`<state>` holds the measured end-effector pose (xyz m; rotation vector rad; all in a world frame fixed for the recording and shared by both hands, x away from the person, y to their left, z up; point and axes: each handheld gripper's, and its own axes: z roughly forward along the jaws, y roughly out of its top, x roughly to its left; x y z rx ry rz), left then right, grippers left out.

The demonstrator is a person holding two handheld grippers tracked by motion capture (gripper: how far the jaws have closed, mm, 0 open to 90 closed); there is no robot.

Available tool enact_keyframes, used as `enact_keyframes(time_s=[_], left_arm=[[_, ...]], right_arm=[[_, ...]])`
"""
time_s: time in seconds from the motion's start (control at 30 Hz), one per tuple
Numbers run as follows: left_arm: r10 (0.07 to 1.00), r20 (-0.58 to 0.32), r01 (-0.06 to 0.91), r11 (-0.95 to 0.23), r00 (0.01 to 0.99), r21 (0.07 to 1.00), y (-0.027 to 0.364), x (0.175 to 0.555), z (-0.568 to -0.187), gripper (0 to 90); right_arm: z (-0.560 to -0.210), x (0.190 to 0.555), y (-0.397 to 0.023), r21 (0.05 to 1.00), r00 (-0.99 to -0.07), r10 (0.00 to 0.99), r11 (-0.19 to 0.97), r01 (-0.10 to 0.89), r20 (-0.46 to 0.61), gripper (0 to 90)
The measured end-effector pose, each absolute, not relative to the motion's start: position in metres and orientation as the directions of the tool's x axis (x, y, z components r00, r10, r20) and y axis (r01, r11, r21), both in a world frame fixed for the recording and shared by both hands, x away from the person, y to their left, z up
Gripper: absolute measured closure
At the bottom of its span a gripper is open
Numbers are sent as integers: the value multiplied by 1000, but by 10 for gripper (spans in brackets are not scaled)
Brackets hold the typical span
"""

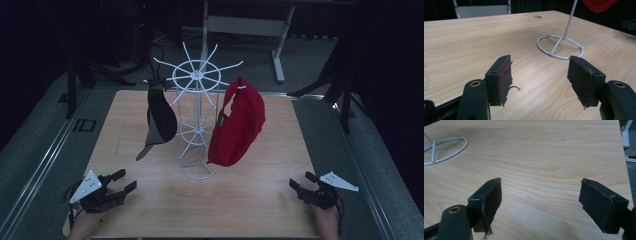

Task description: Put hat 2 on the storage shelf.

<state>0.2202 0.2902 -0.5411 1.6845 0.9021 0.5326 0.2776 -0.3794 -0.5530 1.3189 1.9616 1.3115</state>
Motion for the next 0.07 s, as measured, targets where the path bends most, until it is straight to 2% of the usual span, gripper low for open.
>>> enact_keyframes(time_s=[0.07], left_arm=[[788, -100, 293, -105, 607, 950, 291, 220, -541, 368]], right_arm=[[-553, 277, -379, 878, -451, 881, 97, 470, 144, 182]])
